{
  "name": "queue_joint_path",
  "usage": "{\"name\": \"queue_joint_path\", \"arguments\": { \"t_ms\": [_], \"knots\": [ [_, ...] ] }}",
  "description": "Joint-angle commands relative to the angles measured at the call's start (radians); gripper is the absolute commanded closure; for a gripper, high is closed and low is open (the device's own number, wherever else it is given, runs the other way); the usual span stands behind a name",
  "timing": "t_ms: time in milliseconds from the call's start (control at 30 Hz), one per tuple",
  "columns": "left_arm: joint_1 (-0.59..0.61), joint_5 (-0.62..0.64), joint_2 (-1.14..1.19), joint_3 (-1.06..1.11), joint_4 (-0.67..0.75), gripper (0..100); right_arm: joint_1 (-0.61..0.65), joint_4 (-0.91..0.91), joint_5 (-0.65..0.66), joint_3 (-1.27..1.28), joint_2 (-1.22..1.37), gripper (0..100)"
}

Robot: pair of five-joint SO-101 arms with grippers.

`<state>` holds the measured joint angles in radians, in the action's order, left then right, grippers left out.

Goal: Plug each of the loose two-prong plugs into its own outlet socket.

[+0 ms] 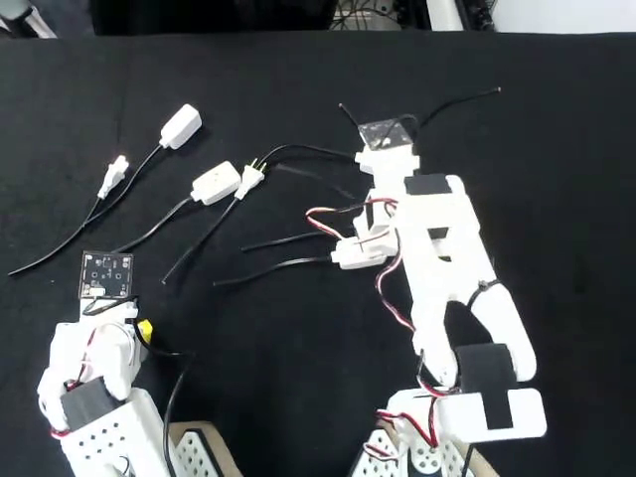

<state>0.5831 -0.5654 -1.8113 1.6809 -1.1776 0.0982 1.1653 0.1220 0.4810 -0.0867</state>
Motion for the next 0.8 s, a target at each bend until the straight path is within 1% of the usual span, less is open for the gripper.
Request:
{"name": "queue_joint_path", "arguments": {
  "t_ms": [0,67,133,200,267,333,400,467,600,667,767],
  "knots": [
    [-0.048,0.005,-0.014,0.008,0.006,72,0.014,0.201,0.009,-0.137,-0.111,70.2],
    [-0.05,0.008,-0.014,-0.013,0.031,72,0.012,0.353,0.011,-0.196,-0.182,70.2],
    [-0.05,0.012,-0.014,-0.047,0.064,72,0.012,0.466,0.011,-0.243,-0.26,70.2],
    [-0.058,0.06,-0.014,-0.107,0.092,72,0.012,0.525,0.003,-0.285,-0.346,70.2],
    [-0.067,0.121,-0.011,-0.183,0.101,72,0.014,0.534,-0.02,-0.302,-0.435,70.2],
    [-0.101,0.146,-0.008,-0.24,0.107,72,0.018,0.529,-0.089,-0.305,-0.506,70.2],
    [-0.17,0.149,0.023,-0.275,0.109,72,0.018,0.519,-0.144,-0.306,-0.561,71.0],
    [-0.24,0.15,0.097,-0.311,0.126,72,0.017,0.488,-0.186,-0.3,-0.593,75.8],
    [-0.34,0.176,0.367,-0.429,0.239,72,0.014,0.387,-0.239,-0.249,-0.578,92.6],
    [-0.414,0.152,0.535,-0.509,0.287,72,0.014,0.308,-0.232,-0.194,-0.561,99.0],
    [-0.513,0.106,0.786,-0.63,0.351,72,0.012,0.187,-0.23,-0.087,-0.533,96.6]
  ]
}}
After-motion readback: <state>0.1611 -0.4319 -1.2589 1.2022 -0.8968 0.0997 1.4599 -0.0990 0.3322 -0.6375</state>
